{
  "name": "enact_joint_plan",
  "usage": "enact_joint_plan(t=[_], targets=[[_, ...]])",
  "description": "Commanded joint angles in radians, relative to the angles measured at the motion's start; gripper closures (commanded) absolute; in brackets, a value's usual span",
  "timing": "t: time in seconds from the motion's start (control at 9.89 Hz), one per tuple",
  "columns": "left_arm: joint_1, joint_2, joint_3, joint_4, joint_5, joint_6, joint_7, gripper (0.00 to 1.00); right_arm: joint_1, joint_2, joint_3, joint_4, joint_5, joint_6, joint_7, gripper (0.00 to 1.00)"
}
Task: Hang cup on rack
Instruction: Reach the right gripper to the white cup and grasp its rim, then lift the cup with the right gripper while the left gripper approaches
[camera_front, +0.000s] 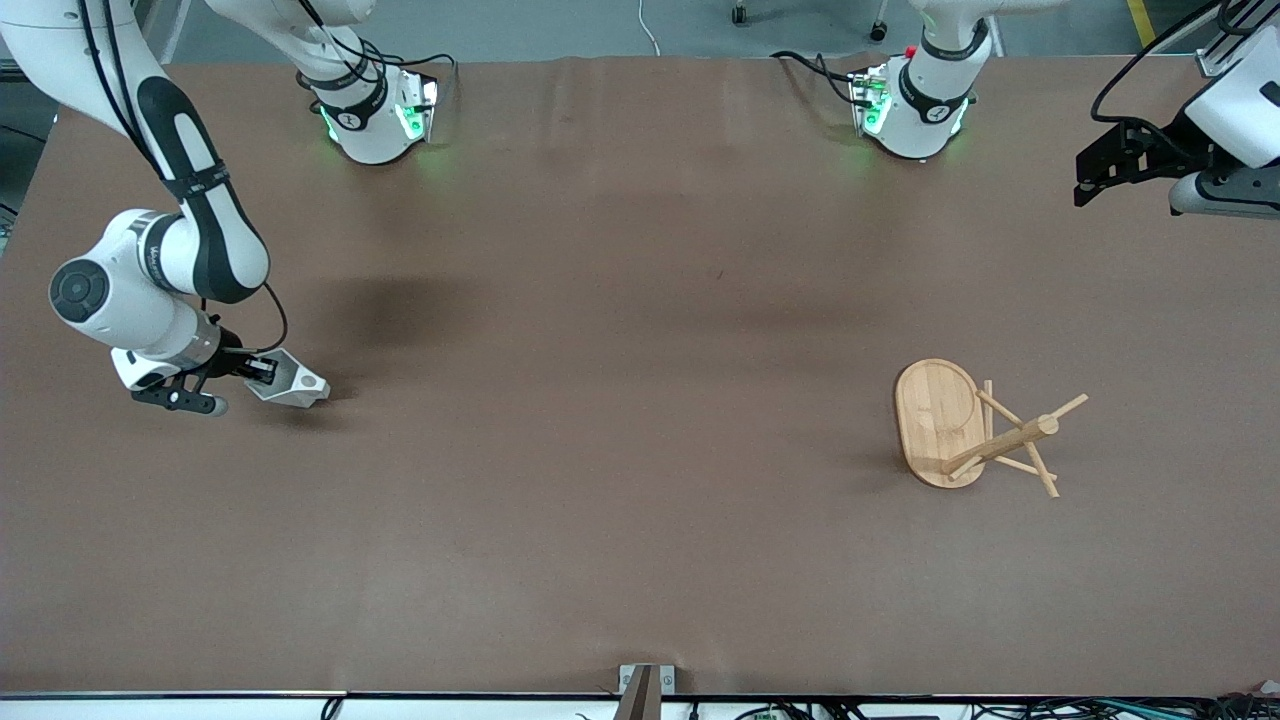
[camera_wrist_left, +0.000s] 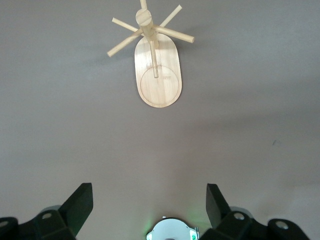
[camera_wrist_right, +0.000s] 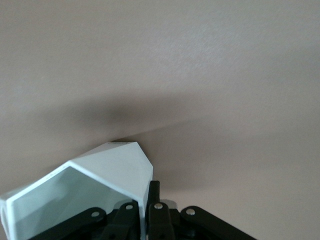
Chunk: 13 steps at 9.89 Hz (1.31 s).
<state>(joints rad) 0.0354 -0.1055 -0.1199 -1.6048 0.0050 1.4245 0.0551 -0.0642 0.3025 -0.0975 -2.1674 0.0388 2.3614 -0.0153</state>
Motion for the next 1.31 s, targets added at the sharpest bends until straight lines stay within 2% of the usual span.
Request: enact_joint_plan(t=[0.0,0.2,0.3,0.51,0.61,0.81,1.01,1.21], targets=[[0.011,0.015,-0.001,-0.013,-0.014,-0.027,0.017,0.00,0.007,-0.020,0.042,0.220,0.029,-0.277,-0.015,0.99],[0.006,0.010,-0.009,-0.017,-0.013,-0.027,0.017,0.00,0.029,-0.017,0.077,0.406,0.099,-0.500,-0.020,0.99],[0.002,0.012,-0.014,-0.015,-0.013,-0.033,0.017,0.00,0.029,-0.017,0.123,0.447,0.160,-0.539,-0.025,0.99],[-0.002,0.015,-0.020,-0.009,-0.013,-0.035,0.017,0.00,0.036,-0.006,0.180,0.468,0.426,-0.544,-0.087,0.99],[0.000,0.015,-0.020,-0.009,-0.013,-0.033,0.019,0.00,0.053,0.006,0.215,0.469,0.531,-0.536,-0.147,0.99],[-0.009,0.021,-0.021,-0.004,-0.010,-0.033,0.016,0.00,0.093,0.046,0.286,0.532,0.703,-0.536,-0.161,0.99],[-0.049,0.067,-0.055,0.008,-0.029,-0.035,0.019,0.00,0.095,0.067,0.370,0.564,0.852,-0.531,-0.166,0.99],[-0.083,0.076,-0.085,0.016,-0.132,-0.039,0.020,0.00,0.128,0.069,0.387,0.569,0.947,-0.531,-0.166,0.99]])
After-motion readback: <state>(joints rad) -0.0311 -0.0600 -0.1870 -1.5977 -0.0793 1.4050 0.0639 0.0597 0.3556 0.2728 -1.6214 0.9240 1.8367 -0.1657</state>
